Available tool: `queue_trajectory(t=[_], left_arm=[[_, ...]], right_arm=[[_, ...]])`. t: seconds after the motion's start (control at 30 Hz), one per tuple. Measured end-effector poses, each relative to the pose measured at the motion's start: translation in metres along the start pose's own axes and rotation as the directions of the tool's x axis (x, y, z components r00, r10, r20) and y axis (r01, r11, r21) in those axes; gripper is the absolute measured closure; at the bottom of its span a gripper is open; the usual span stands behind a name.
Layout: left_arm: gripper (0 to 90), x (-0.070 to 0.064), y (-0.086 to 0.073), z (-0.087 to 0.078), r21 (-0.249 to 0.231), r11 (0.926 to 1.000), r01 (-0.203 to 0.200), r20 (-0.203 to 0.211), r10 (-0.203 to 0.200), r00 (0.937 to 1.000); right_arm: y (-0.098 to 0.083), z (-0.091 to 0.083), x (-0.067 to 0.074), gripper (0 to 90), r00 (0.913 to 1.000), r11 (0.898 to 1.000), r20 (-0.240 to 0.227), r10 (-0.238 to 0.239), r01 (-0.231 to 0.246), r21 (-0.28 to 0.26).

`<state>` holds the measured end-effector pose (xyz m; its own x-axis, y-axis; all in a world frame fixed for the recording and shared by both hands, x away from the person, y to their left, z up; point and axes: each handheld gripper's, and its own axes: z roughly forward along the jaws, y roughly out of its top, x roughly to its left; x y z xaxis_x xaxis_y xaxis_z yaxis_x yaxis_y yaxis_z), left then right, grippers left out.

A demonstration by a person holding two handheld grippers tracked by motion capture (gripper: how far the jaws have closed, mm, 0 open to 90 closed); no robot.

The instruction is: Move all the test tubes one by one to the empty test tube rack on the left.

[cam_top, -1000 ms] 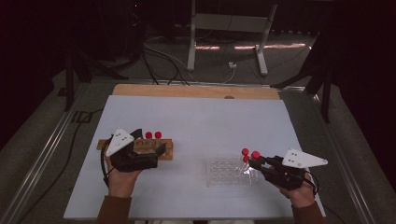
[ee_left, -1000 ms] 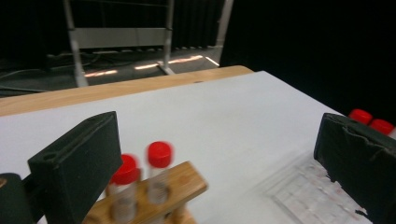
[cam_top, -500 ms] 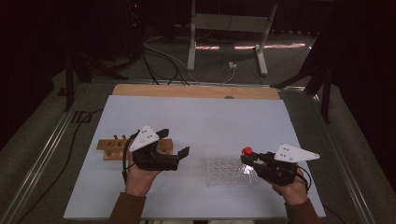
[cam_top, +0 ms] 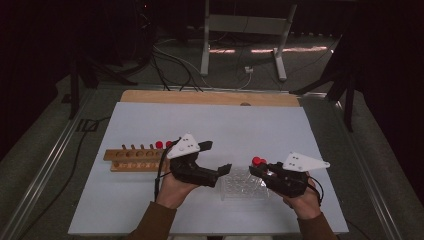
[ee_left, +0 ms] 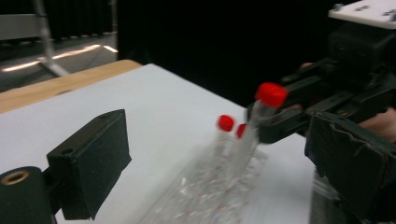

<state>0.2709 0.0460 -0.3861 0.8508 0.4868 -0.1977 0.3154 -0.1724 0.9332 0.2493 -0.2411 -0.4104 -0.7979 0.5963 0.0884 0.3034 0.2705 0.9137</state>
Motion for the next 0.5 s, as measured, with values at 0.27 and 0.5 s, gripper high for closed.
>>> queue_trajectory(t=[0.27,0.5], left_arm=[[26.7,-0.018,0.009,0.027,0.037,0.997,-0.068,0.017,0.067,0.9976],[53.9,-0.026,0.009,0.044,0.068,0.9926,-0.101,0.062,0.097,0.9934]], right_arm=[[0.0,0.006,0.005,73.7,0.9998,1.0,-0.017,-0.007,0.008,0.009],[0.0,0.008,0.007,73.7,0.9996,1.0,-0.025,-0.01,0.011,0.014]])
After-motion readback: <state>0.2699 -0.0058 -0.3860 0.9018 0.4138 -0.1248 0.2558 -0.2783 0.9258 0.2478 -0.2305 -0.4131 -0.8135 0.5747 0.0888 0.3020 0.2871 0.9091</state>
